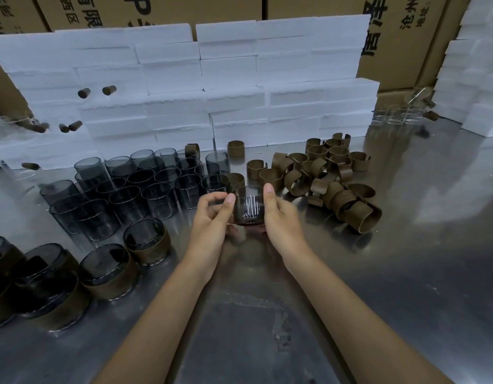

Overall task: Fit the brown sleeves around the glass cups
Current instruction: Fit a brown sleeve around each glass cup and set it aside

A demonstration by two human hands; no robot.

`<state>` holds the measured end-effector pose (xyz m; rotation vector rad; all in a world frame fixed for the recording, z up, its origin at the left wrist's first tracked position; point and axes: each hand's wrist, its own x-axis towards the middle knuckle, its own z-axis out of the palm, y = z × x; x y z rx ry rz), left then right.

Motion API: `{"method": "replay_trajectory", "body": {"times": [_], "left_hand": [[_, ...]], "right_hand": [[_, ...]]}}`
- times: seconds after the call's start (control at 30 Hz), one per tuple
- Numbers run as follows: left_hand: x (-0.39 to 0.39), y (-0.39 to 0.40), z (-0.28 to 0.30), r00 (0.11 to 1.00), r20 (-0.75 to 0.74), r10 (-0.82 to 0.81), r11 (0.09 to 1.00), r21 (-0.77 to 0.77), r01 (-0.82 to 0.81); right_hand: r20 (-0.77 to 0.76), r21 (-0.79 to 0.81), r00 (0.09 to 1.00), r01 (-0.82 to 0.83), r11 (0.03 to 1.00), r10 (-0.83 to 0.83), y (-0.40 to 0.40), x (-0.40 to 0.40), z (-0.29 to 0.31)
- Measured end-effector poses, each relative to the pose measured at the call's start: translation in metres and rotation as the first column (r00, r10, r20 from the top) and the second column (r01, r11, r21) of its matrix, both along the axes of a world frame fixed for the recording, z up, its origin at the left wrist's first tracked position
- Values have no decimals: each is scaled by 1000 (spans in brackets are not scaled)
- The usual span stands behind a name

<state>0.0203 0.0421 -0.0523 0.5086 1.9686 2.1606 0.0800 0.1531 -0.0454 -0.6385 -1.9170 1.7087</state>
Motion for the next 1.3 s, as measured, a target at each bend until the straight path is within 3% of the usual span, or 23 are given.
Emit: {"method": "replay_trajectory", "body": {"times": [0.13,0.27,0.47,0.57,0.67,0.8,0.9,1.03,1.17,1.3], "left_hand": [[0,0,2,998,59,-33,998,55,30],[0,2,6,990,131,-54,995,94,42],[2,2,2,986,15,-168,981,-96,169],[2,2,2,987,-34,-156,973,-177,148],[1,-1,1,984,18,-180,977,-115,181],[0,-2,2,987,55,-151,988,31,149],[-1,-3,3,996,52,-67,997,43,65],[-2,-7,6,981,175,-87,989,137,63],[-2,-6,6,971,222,-87,988,141,56],[5,-6,14,963,207,-170,983,97,153]], "right_hand": [[-47,67,996,77,995,-74,2,0,-2],[-85,-17,994,65,998,-67,1,3,4],[26,-159,984,-171,972,177,-2,8,9],[25,-123,972,-231,965,235,2,8,9],[66,4,975,-213,977,212,2,8,8],[80,36,988,-135,990,132,3,2,2],[35,49,998,-51,997,49,7,3,1],[-67,123,998,4,992,4,10,3,-2],[-127,15,992,25,1000,-22,7,5,3],[7,-96,992,-128,987,129,4,9,8]]}}
